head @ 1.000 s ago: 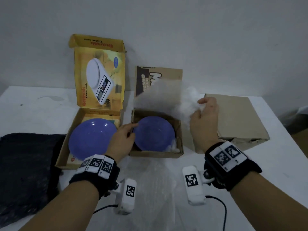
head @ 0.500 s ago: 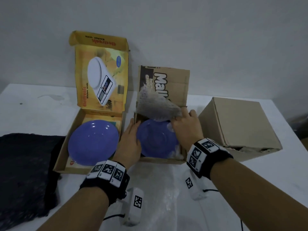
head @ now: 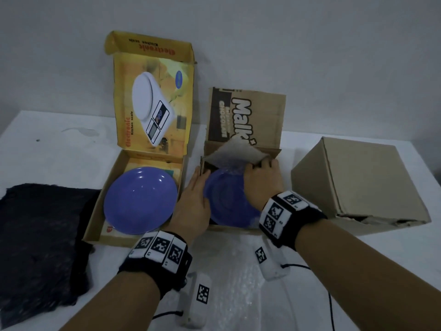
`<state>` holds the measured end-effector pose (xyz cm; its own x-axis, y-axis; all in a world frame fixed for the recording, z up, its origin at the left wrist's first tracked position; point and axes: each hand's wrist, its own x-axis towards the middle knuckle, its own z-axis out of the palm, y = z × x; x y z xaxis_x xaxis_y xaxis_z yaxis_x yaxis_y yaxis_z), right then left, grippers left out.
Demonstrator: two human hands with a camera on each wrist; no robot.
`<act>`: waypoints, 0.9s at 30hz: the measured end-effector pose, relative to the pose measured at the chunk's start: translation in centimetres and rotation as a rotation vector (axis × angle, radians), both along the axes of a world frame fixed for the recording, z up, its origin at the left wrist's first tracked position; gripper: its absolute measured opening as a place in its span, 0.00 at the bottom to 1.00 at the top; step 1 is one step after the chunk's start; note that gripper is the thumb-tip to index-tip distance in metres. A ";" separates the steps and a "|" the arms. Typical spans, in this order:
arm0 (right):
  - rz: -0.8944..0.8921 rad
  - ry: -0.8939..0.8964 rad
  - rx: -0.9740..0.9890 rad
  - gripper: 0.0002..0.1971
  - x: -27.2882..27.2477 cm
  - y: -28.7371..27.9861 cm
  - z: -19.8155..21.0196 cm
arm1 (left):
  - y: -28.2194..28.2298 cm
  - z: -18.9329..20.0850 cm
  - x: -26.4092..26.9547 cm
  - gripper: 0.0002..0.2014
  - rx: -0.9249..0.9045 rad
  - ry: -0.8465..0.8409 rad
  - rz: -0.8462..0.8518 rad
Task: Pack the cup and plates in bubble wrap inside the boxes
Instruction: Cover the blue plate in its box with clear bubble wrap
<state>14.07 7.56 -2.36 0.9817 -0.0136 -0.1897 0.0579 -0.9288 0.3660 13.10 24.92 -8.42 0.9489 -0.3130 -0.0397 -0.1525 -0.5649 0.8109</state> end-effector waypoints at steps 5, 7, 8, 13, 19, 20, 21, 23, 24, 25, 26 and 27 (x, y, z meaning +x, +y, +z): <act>0.009 0.060 0.182 0.17 -0.1 -0.6 1.0 | -0.2 0.5 -0.2 0.28 -0.004 -0.030 -0.002; 0.007 0.111 0.143 0.18 -0.6 -0.1 0.3 | -0.2 0.3 -0.2 0.28 0.004 -0.009 0.007; 0.008 0.129 0.109 0.19 -0.7 0.0 0.1 | -0.3 0.3 -0.2 0.28 0.011 0.004 0.015; 0.016 0.102 0.153 0.21 -0.5 -1.1 1.4 | -0.4 0.6 -0.4 0.27 -0.011 0.002 0.007; 0.156 -0.550 0.489 0.29 -2.0 -1.7 2.8 | -0.6 0.6 -0.3 0.27 -0.039 0.000 0.009; 0.165 -0.538 0.505 0.32 -2.1 -1.7 2.5 | -0.5 0.5 -0.4 0.28 -0.034 0.002 0.003; 0.184 -0.498 0.498 0.33 -2.1 -1.7 2.0 | -0.5 0.5 -0.4 0.29 -0.022 0.000 -0.006; 0.287 -0.395 0.452 0.25 -2.1 -1.7 1.2 | -0.5 0.7 -0.5 0.31 0.024 0.001 -0.023; 0.346 -0.280 0.401 0.20 -2.3 -1.8 1.0 | -0.5 0.8 -0.6 0.31 0.047 0.009 -0.029; 0.366 -0.112 0.354 0.15 -2.6 -1.7 1.0 | -0.5 0.9 -0.6 0.31 0.062 0.016 -0.037; 0.341 0.065 0.332 0.14 -2.9 -1.5 1.0 | -0.5 1.1 -0.7 0.31 0.068 0.023 -0.044; 0.272 0.213 0.359 0.16 -3.4 -1.6 0.9 | -0.5 1.2 -0.8 0.31 0.065 0.027 -0.045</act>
